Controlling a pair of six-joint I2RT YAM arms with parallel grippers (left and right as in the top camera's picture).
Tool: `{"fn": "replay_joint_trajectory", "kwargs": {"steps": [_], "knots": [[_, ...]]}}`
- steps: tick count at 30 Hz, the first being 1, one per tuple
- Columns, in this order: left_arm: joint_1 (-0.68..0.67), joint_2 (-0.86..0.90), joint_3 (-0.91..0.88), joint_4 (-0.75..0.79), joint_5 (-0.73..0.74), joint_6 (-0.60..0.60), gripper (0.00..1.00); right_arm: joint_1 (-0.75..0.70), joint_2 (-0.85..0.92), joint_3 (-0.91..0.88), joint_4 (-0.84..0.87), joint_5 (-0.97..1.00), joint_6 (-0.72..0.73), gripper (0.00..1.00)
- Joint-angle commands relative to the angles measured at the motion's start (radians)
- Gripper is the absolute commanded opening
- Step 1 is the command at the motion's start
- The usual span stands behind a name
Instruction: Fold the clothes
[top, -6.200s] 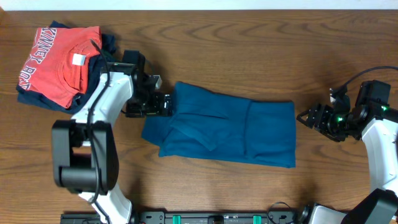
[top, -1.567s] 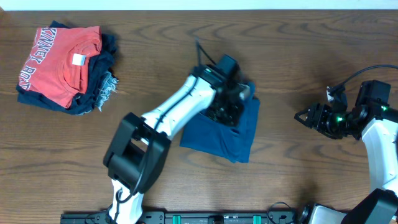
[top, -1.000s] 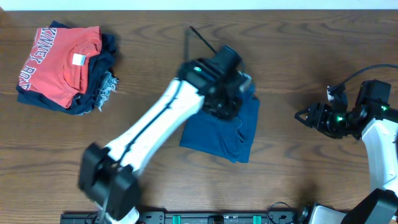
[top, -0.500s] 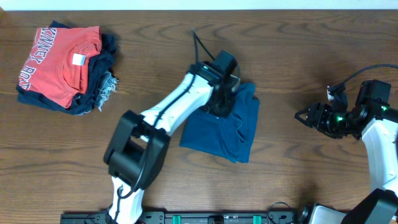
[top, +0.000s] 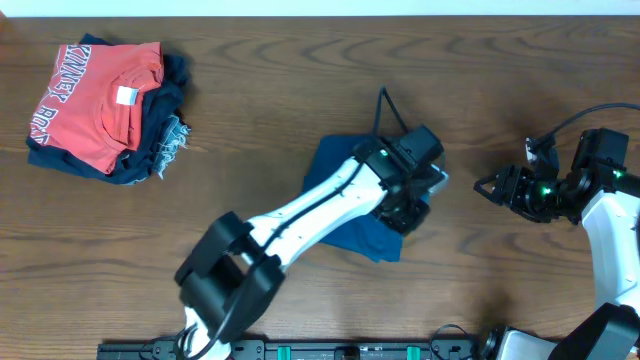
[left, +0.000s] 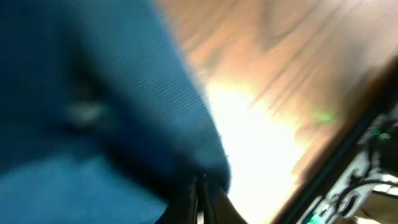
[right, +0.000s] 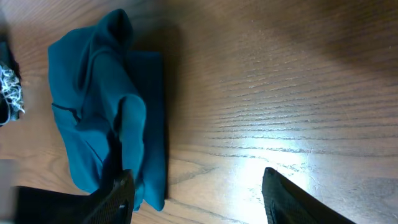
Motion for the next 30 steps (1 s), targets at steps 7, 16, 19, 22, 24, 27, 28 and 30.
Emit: {"fn": "replay_joint_trajectory", "kwargs": {"steps": [7,16,19,22,24,27,28,30], "knots": [[0.197,-0.169,0.037,-0.153,-0.347,-0.037,0.13,0.04,0.003,-0.002,-0.001,-0.262,-0.157,0.55],[0.367,-0.151,-0.151,-0.08,0.004,-0.003,0.12,0.319,0.005,-0.014,0.057,-0.224,-0.183,0.39],[0.377,-0.149,-0.247,-0.012,0.059,0.0,0.14,0.44,0.019,-0.05,0.11,-0.113,-0.158,0.33],[0.375,-0.149,-0.328,0.048,0.059,-0.001,0.15,0.526,0.053,-0.111,0.198,-0.037,-0.065,0.27],[0.375,-0.149,-0.368,0.08,0.058,-0.001,0.15,0.561,0.085,-0.156,0.266,0.007,-0.006,0.25],[0.377,-0.149,-0.388,0.091,0.058,-0.002,0.16,0.578,0.15,-0.225,0.382,0.064,0.117,0.18],[0.378,-0.153,-0.383,0.09,0.059,-0.005,0.17,0.578,0.171,-0.244,0.416,0.067,0.149,0.17],[0.38,-0.161,-0.361,0.074,0.06,-0.005,0.17,0.572,0.207,-0.266,0.461,0.067,0.181,0.13]]}}
